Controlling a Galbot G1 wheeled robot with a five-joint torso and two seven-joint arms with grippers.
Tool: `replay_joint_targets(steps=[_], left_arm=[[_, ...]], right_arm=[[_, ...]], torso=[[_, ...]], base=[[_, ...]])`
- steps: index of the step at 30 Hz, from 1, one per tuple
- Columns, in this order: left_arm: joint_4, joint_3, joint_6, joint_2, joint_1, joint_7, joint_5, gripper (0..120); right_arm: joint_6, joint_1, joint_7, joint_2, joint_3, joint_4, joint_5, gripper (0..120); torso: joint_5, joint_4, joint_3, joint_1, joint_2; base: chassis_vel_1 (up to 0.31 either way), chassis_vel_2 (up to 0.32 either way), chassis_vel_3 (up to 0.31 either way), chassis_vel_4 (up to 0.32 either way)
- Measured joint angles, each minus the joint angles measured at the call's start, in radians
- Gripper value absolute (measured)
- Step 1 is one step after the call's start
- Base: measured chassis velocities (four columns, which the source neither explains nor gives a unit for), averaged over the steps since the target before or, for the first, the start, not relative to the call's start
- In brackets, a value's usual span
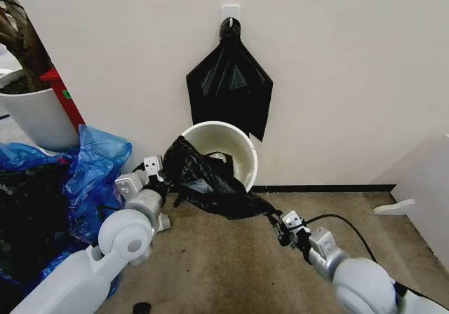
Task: Place the garbage bag over the trash bin.
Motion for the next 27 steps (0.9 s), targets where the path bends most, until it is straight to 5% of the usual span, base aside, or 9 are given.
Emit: replay_joint_targets(steps=[9, 16, 21, 27], left_arm=[[0.027, 0.022, 0.002, -0.011, -0.024, -0.024, 0.027, 1], [0.027, 0.062, 0.011, -0.001, -0.017, -0.028, 0.080, 1], [0.022, 0.129, 0.013, -0.002, -0.030, -0.079, 0.112, 1], [0.032, 0.189, 0.045, -0.020, -0.067, -0.134, 0.114, 1]], right_arm=[[0.037, -0.102, 0.009, -0.019, 0.047, 0.153, -0.015, 63], [-0.004, 0.027, 0.081, -0.019, 0.111, 0.216, 0.267, 90], [0.024, 0.266, 0.047, 0.038, -0.063, 0.202, 0.311, 100], [-0.013, 0.389, 0.113, 0.145, -0.273, 0.185, 0.303, 100]], torso=[[0.0000, 0.0000, 0.000, 0.000, 0.000], [0.0001, 0.0002, 0.000, 0.000, 0.000], [-0.0002, 0.0004, 0.000, 0.000, 0.000], [0.0000, 0.0000, 0.000, 0.000, 0.000]], base=[[0.000, 0.000, 0.000, 0.000], [0.000, 0.000, 0.000, 0.000], [0.000, 0.000, 0.000, 0.000], [0.000, 0.000, 0.000, 0.000]])
